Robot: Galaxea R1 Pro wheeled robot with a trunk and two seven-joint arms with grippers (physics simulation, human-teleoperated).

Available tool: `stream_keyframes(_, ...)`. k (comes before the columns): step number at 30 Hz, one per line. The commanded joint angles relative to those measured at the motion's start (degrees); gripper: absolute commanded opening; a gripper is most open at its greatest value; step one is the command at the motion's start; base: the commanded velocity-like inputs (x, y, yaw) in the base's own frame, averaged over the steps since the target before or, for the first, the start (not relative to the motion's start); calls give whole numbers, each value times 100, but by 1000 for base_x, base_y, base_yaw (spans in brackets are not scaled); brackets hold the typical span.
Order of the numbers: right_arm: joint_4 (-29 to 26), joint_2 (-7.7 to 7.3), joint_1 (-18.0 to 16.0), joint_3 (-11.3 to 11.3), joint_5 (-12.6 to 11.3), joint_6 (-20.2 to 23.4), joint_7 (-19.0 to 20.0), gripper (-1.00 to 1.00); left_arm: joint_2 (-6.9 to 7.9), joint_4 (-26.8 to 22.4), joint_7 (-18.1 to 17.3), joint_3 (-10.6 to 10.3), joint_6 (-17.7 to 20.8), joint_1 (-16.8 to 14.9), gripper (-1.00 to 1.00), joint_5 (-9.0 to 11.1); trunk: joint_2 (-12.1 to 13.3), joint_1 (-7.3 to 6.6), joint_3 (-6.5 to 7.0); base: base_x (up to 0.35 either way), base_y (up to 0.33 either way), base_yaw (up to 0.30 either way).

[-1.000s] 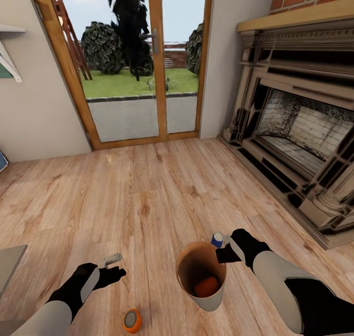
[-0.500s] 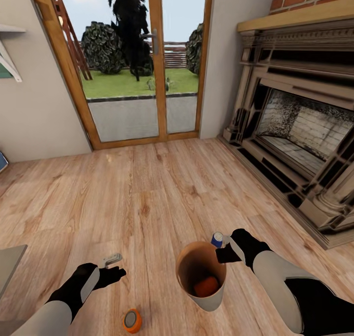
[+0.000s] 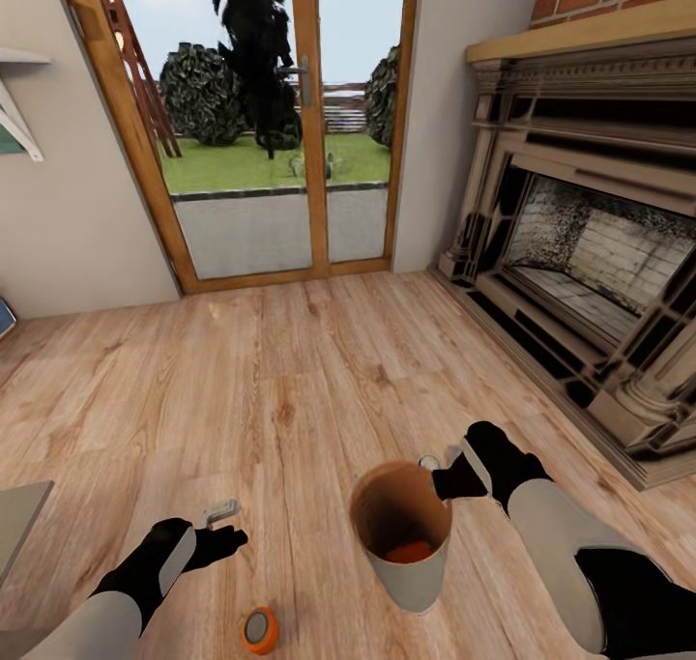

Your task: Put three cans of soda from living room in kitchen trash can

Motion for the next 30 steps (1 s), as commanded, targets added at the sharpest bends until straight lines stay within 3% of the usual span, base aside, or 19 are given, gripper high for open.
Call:
stream_keyframes(1, -346, -43, -1, -20, -162, 182, 237, -100, -1, 23, 3, -5, -2, 0, 100, -3, 0, 0, 0, 0, 0, 0)
stream_keyframes(3, -751, -79, -14, -20, -148, 235, 414, -100, -5, 88, 9, -9, -5, -3, 100, -2, 0, 0, 0, 0, 0, 0)
stream_keyframes(5, -709, -101, -98, -19, -140, 235, 503, -100, -9, 146, 13, -11, -11, -6, 100, -5, 0, 0, 0, 0, 0, 0)
stream_keyframes(10, 764, -264, -1193, -28, -134, 235, 575, -100, -18, 196, 15, -5, -16, -8, 100, -7, 0, 0, 0, 0, 0, 0)
stream_keyframes(11, 1272, -344, -1602, -28, -134, 235, 575, -100, -19, 200, 16, -5, -16, -8, 100, -8, 0, 0, 0, 0, 0, 0)
stream_keyframes(14, 1897, -436, -2236, -11, -133, 235, 569, -100, -20, 203, 16, -4, -17, -9, 100, -12, 0, 0, 0, 0, 0, 0)
stream_keyframes(15, 2134, -471, -2600, 20, -133, 235, 512, -100, -27, 204, 16, -6, -17, -9, 100, -14, 0, 0, 0, 0, 0, 0)
stream_keyframes(16, 2218, -482, -2744, 43, -133, 235, 431, -100, -36, 205, 16, -7, -17, -9, 100, -14, 0, 0, 0, 0, 0, 0)
stream_keyframes(23, 2490, -420, -3332, 101, -153, 235, -891, -100, -124, 206, 83, -160, -17, -9, 100, -14, 0, 0, 0, 0, 0, 0)
stream_keyframes(30, 2539, -248, -4039, 94, -159, 235, -1209, -100, -172, 207, 149, -218, -8, -7, 100, -11, 0, 0, 0, 0, 0, 0)
